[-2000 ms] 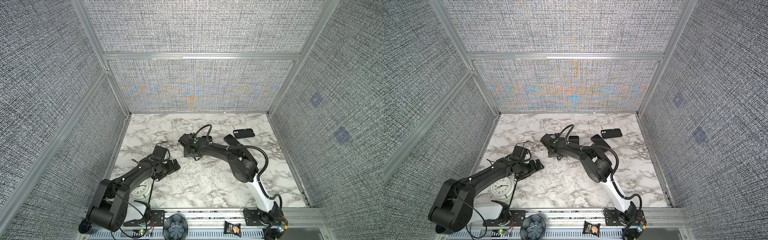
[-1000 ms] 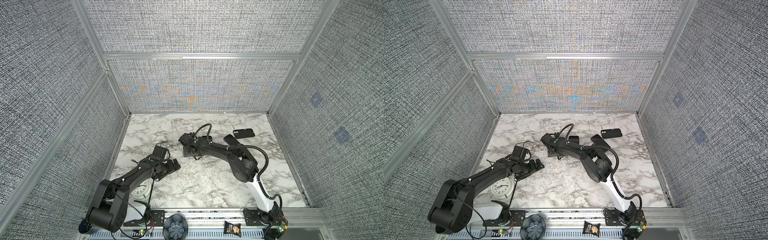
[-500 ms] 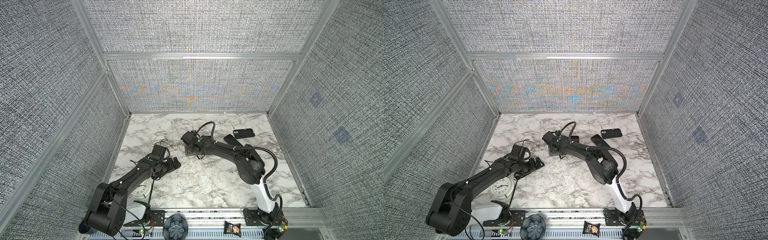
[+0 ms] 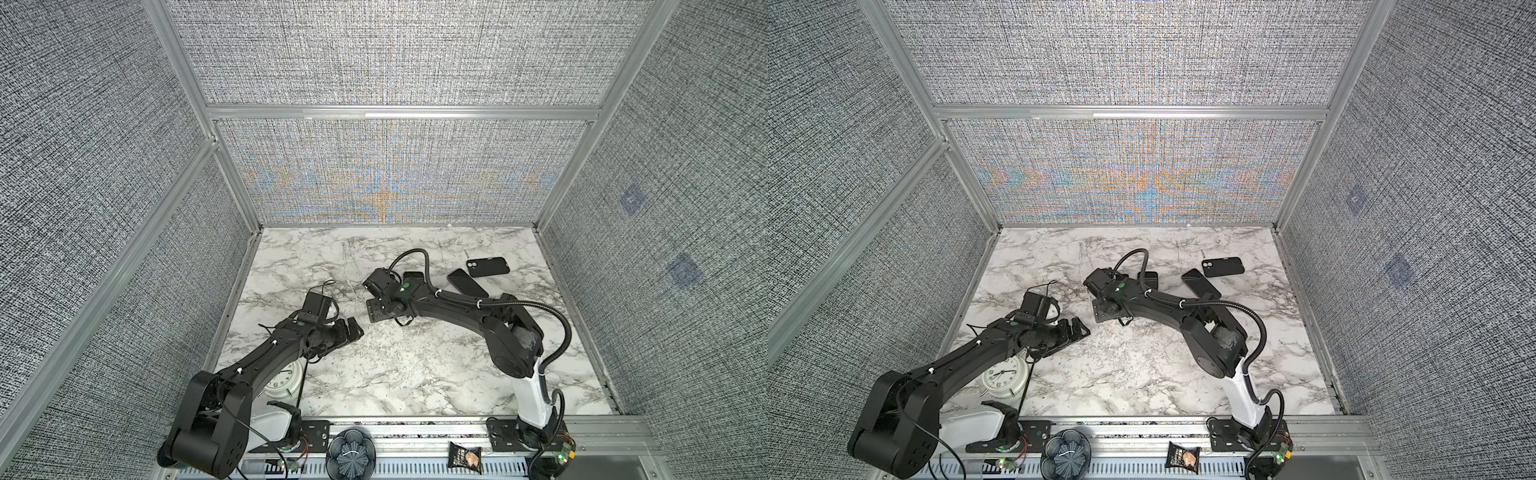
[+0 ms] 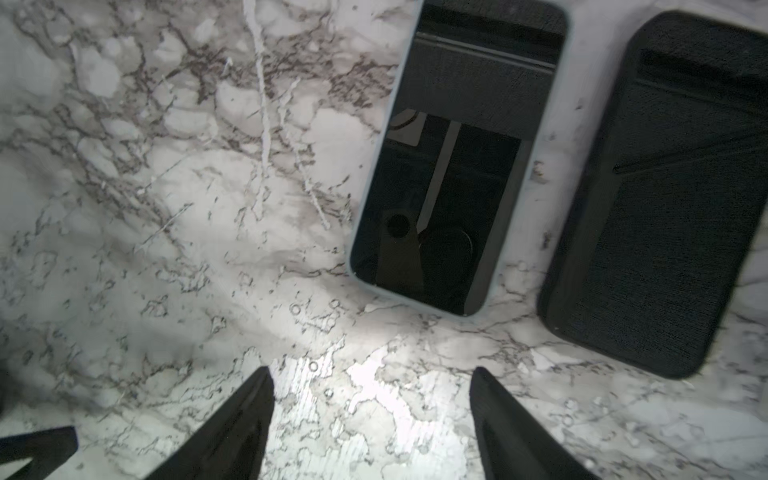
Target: Put the phone into the phone case
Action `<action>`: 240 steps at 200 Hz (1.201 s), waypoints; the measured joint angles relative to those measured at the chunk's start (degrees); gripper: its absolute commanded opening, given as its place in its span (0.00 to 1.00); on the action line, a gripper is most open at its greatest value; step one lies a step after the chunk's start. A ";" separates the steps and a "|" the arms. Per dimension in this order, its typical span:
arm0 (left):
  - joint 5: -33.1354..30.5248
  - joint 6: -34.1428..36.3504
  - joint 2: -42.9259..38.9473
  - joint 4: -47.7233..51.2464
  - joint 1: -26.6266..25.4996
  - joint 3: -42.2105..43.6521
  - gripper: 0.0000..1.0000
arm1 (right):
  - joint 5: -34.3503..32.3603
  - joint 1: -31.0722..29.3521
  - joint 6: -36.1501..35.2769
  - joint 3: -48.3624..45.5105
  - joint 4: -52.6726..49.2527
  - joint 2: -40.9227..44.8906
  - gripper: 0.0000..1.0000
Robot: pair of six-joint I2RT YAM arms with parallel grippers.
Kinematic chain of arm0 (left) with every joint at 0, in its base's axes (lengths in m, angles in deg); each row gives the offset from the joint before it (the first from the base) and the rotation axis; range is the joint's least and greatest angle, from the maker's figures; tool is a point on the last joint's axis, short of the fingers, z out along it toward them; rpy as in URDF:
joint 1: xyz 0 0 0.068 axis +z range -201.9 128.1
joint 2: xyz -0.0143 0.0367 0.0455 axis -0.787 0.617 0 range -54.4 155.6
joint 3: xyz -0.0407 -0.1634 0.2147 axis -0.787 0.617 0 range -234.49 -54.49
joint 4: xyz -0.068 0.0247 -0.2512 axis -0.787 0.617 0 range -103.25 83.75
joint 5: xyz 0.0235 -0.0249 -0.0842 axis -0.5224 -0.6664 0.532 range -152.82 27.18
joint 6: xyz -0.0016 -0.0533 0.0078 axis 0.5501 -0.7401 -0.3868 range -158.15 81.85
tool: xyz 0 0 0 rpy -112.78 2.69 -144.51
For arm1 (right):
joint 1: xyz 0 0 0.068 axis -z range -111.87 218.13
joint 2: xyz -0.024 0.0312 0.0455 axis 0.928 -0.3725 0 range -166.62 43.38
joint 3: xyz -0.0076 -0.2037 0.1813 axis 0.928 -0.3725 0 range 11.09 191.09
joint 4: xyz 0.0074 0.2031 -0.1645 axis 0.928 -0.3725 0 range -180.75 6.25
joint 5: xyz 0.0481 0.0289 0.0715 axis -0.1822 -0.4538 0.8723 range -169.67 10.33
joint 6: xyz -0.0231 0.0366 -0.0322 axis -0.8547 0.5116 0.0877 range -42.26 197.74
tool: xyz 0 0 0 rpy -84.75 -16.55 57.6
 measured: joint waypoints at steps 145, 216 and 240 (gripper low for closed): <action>-0.02 -0.72 0.11 -0.42 0.07 0.11 0.99 | 7.76 1.99 -1.88 -4.74 9.62 -2.19 0.77; -0.20 -1.11 -0.20 -0.42 0.07 0.11 0.99 | 7.91 2.45 -1.90 -4.74 11.65 -2.82 0.77; -0.20 -1.27 -0.11 -0.46 0.07 0.26 0.99 | 8.11 2.64 -2.08 -4.59 12.28 -3.13 0.77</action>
